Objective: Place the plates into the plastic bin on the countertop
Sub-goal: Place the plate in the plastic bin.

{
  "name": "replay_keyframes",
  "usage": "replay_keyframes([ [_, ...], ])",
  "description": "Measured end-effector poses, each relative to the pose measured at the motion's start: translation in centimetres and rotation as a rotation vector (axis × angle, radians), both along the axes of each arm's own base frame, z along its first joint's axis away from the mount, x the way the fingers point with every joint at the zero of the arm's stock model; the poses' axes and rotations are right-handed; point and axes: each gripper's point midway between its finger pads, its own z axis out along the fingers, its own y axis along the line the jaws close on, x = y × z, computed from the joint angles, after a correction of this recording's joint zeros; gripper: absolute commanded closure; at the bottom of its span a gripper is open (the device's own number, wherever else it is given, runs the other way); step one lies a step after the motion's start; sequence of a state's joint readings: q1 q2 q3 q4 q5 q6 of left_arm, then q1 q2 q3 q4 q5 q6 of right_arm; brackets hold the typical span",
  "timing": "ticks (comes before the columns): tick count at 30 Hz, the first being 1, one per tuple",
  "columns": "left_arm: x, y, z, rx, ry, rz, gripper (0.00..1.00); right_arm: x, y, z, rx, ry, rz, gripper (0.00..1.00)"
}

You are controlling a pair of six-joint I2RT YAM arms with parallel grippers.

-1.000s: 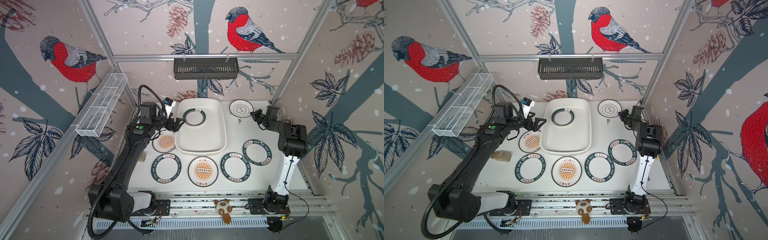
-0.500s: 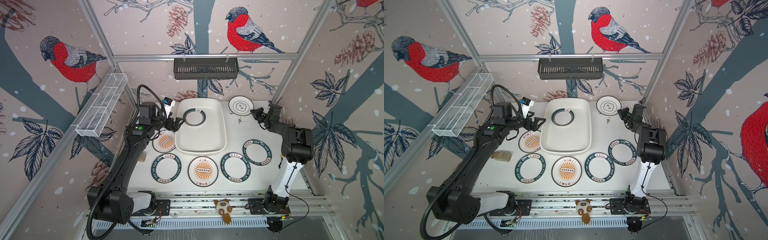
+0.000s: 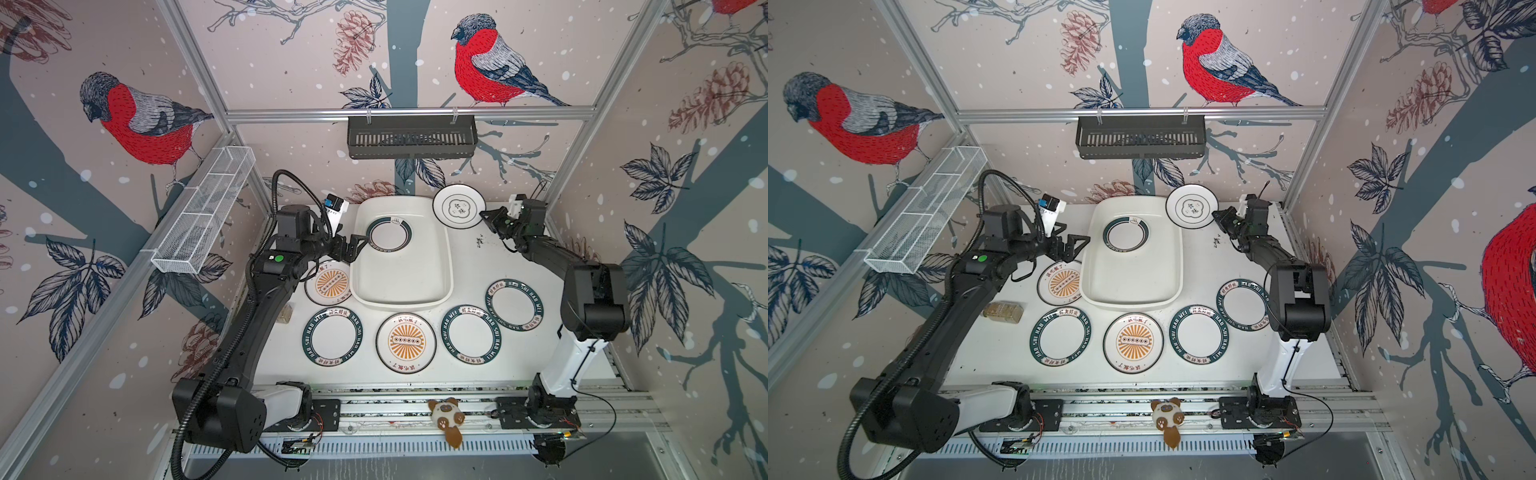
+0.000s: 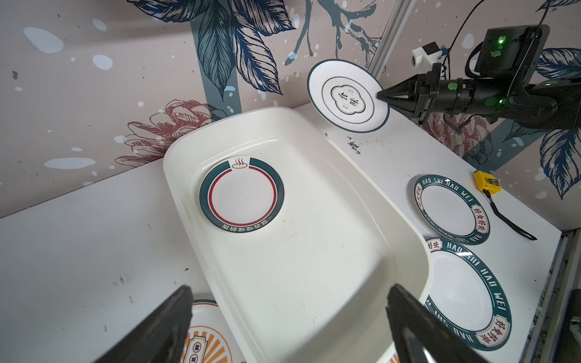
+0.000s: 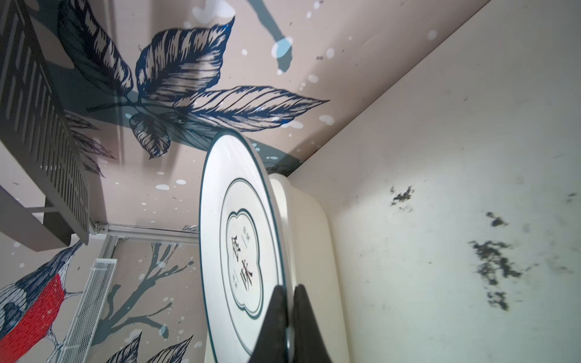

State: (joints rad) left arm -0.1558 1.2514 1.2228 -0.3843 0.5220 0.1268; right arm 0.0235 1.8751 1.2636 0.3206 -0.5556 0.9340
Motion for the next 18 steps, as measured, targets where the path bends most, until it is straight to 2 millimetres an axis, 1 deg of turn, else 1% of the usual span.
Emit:
replay_keyframes([
  [8, 0.0, 0.0, 0.0, -0.001, -0.001, 0.0, 0.04, -1.5, 6.3, 0.6, -0.029, -0.01, 0.124, 0.98],
  [10, 0.0, 0.0, 0.1, -0.006, 0.003, 0.003, 0.04, -1.8, 8.1, 0.8, -0.036, -0.022, 0.162, 0.97],
  [15, -0.1, 0.0, 0.2, -0.01, 0.004, 0.006, 0.05, -2.2, 12.0, 0.3, -0.043, -0.018, 0.226, 0.97],
  [18, -0.2, 0.0, 0.4, -0.012, -0.004, 0.005, 0.05, -2.1, 14.0, -0.1, -0.048, -0.019, 0.251, 0.97],
])
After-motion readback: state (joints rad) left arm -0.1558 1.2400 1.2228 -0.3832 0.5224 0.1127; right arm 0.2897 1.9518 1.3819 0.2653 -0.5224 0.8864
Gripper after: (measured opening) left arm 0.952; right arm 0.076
